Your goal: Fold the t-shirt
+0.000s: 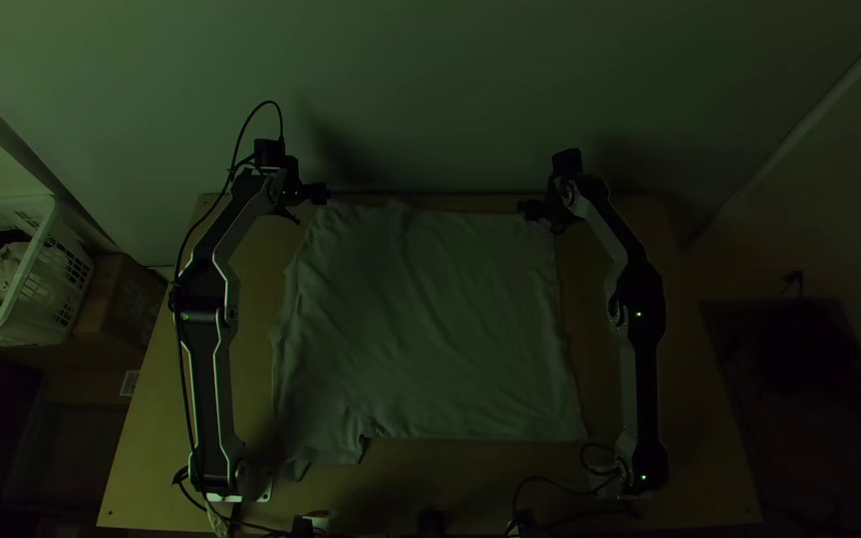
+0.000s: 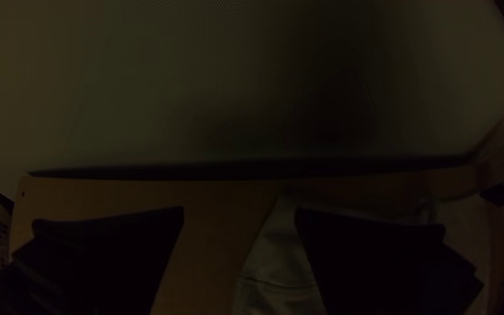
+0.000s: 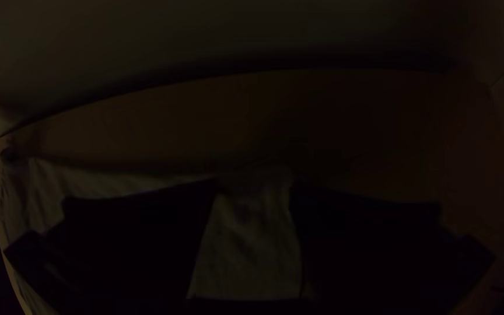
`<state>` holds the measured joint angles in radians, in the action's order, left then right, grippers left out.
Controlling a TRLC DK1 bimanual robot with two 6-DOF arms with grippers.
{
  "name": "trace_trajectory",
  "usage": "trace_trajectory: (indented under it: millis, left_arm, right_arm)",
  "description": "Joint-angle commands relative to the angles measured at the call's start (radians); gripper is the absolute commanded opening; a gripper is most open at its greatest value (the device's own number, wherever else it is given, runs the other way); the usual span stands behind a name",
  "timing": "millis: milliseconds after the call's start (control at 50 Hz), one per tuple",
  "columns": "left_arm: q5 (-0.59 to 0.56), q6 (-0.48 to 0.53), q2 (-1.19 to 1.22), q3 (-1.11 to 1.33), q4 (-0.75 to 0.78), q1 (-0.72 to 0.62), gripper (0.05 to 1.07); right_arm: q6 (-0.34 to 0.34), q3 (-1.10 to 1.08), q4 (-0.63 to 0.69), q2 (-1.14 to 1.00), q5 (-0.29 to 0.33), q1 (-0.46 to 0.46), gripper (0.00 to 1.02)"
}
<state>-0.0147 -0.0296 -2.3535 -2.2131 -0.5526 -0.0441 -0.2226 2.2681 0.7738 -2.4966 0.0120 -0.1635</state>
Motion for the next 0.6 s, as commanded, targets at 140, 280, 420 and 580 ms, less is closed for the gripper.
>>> trace_trajectory:
  millis: [140, 280, 420, 580]
  left_arm:
    - [-0.014, -0.010, -0.039, -0.045, -0.006, -0.003, 0.97]
    - [-0.014, -0.006, -0.052, -0.046, -0.010, -0.016, 0.96]
    - [-0.014, -0.004, -0.064, -0.045, -0.023, -0.025, 0.96]
    - [-0.014, -0.003, -0.076, -0.045, -0.030, -0.040, 0.96]
  right_arm:
    - [-0.055, 0.019, 0.036, -0.039, -0.018, 0.001, 0.08]
    - [-0.064, 0.024, 0.039, -0.033, -0.021, 0.009, 0.02]
    - [-0.066, 0.022, 0.042, -0.030, -0.021, 0.012, 0.02]
    - [-0.067, 0.022, 0.045, -0.030, -0.030, 0.015, 0.02]
